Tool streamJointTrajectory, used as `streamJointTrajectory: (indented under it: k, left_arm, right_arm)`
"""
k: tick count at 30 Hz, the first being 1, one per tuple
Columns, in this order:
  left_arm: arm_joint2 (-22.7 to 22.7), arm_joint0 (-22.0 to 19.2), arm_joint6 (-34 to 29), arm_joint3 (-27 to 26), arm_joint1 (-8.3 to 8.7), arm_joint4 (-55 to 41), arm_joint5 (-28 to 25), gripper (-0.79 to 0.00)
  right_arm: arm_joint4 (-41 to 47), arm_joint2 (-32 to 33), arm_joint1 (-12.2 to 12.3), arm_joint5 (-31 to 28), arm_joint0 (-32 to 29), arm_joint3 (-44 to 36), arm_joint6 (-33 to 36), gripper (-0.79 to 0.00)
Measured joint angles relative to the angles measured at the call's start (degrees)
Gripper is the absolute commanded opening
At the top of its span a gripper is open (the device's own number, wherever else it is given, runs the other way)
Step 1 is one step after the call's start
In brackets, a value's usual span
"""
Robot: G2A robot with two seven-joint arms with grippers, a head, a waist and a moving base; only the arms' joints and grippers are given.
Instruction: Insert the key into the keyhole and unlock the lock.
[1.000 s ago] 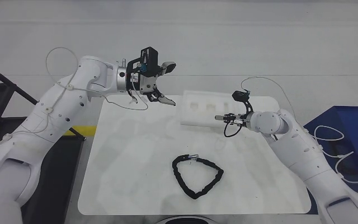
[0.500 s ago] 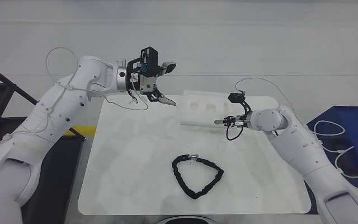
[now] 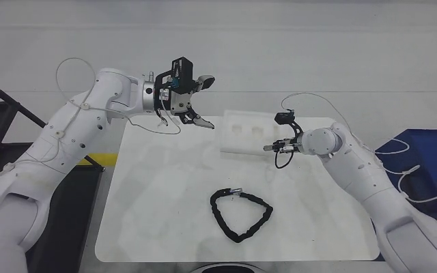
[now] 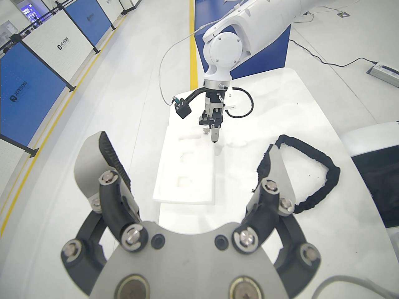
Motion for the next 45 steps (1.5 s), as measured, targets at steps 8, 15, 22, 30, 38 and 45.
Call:
streamJointTrajectory:
  k: [8,15,22,30,38,45]
  left_arm:
    - [0.0,0.0,0.0,0.0,0.00,0.0,0.0,0.000]
    - [0.0,0.0,0.0,0.0,0.00,0.0,0.0,0.000]
    - [0.0,0.0,0.0,0.0,0.00,0.0,0.0,0.000]
    - [0.0,0.0,0.0,0.0,0.00,0.0,0.0,0.000]
    - [0.0,0.0,0.0,0.0,0.00,0.0,0.0,0.000]
    - [0.0,0.0,0.0,0.0,0.00,0.0,0.0,0.000]
  right_arm:
    - [-2.9,-2.1,-2.0,1.3,2.4,4.3,-0.5,-0.431]
    - [-5.2,-3.5,-3.5,3.3,3.7,7.5,-0.8,-0.468]
    - [-5.7,-3.7,-4.7,3.9,4.0,10.3,-1.9,-0.554]
    - [-7.3,-3.9,-5.7,5.1,4.6,12.3,-2.0,-0.785]
    - [-8.9,-3.6,-6.1,5.7,5.5,13.0,-1.3,-0.785]
    - [-9.7,-2.2,-5.8,5.6,6.6,11.3,1.8,-0.785]
